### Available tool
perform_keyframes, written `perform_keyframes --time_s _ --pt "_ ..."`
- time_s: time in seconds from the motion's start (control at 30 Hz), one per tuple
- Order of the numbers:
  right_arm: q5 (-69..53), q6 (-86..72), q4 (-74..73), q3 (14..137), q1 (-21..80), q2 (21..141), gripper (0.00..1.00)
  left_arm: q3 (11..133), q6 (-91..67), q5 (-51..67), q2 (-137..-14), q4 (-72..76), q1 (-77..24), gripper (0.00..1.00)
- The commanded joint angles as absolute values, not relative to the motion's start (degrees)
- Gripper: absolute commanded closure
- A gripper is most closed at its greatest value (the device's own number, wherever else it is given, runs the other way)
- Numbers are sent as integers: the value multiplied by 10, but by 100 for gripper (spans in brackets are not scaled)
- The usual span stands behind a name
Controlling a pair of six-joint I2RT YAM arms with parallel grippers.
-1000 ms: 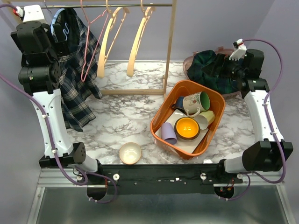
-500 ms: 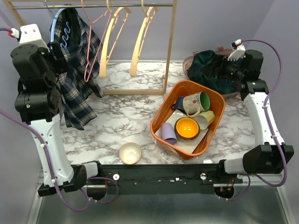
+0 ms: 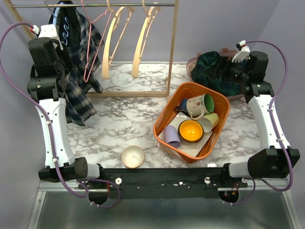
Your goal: Remove the skirt from the hanger
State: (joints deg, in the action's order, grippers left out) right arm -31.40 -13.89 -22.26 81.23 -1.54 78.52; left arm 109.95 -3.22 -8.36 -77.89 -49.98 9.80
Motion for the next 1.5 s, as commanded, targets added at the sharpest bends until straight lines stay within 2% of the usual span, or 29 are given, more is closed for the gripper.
perform_keyframes --time_s 0.0,0.2,0.23,0.27,0.5,0.67,0.9,1.47 --pt "-324 -134 -210 802 -12 771 0 1125 -11 -42 -778 -464 103 57" --pt "-325 -134 -210 803 -10 767 0 1133 -4 -43 -772 -455 102 83" --pt "-326 -135 -210 802 -10 766 0 1131 12 -44 -770 -453 102 95" --pt "-325 -135 -210 802 -10 765 0 1131 12 -45 -771 -454 102 100" --pt "-323 -135 -214 804 -7 759 0 1137 15 -69 -758 -434 102 100" --pt "-325 -129 -211 805 -4 755 0 1109 22 -51 -730 -353 102 100" --pt "-318 -125 -212 805 -4 745 0 1125 19 -53 -730 -352 102 100" --pt "-324 -126 -206 803 -4 751 0 1038 35 -25 -672 -213 102 100"
